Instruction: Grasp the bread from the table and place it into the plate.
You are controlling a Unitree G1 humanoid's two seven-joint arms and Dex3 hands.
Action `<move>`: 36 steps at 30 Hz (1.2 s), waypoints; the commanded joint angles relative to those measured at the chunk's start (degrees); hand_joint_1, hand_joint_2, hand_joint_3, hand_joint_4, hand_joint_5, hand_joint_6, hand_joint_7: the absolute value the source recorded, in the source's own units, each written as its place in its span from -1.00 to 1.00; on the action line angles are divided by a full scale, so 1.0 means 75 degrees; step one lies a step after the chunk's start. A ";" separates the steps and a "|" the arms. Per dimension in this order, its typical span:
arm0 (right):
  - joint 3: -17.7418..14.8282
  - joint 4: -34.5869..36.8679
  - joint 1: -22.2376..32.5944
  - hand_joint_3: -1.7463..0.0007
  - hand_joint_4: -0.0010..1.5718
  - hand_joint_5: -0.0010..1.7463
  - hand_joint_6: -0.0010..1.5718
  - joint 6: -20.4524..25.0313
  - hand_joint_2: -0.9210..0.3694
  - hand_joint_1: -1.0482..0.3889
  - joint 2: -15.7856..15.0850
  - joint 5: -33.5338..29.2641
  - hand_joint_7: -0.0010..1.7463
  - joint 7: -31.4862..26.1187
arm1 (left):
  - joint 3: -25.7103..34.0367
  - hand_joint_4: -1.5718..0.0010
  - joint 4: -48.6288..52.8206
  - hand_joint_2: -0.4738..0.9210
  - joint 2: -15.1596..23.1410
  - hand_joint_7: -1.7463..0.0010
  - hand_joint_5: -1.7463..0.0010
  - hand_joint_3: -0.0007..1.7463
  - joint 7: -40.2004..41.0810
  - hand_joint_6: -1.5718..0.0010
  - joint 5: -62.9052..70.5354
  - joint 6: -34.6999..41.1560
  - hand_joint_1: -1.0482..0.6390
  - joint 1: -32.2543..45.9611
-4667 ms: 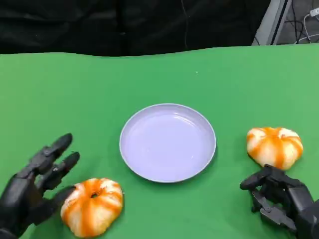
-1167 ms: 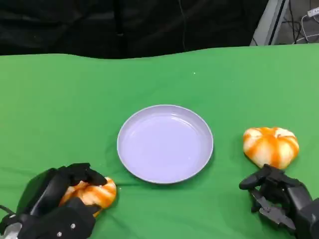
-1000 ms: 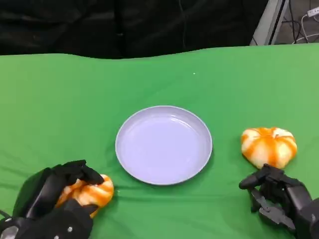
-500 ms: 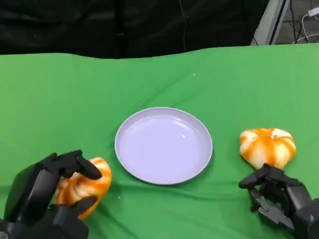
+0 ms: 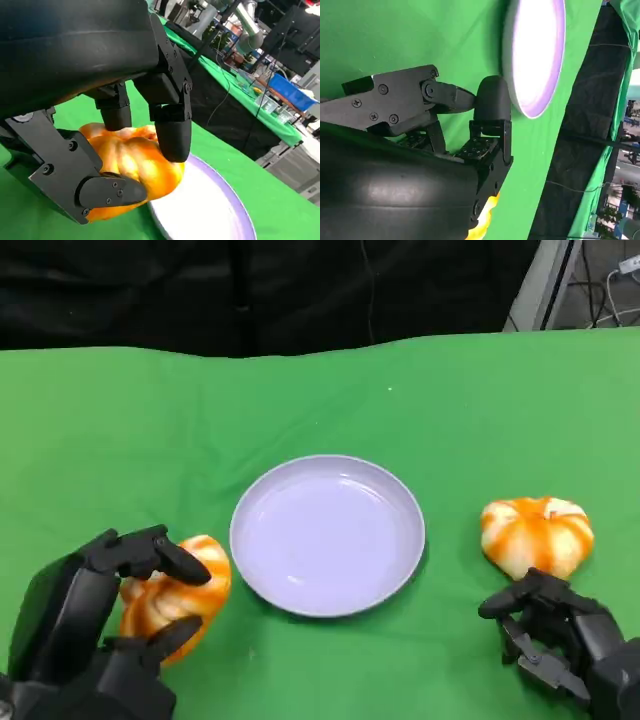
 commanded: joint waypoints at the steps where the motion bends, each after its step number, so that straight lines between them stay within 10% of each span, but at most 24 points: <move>1: 0.0000 0.0029 0.0047 0.43 -0.15 0.97 -0.07 0.0060 -1.00 0.30 -0.0076 -0.0013 0.35 0.0016 | 0.0139 -0.33 -0.0140 0.39 0.0013 -0.11 -0.59 0.22 0.0026 -0.35 -0.0034 -0.0126 0.20 -0.0023; 36: 0.0032 0.0068 0.0050 0.43 -0.14 0.97 -0.07 0.0019 -1.00 0.30 -0.0073 -0.0070 0.36 -0.0041 | -0.0495 -0.11 0.2007 0.71 -0.0559 -0.09 -0.60 -0.13 -0.0140 -0.21 -0.0244 -0.1506 0.19 -0.1865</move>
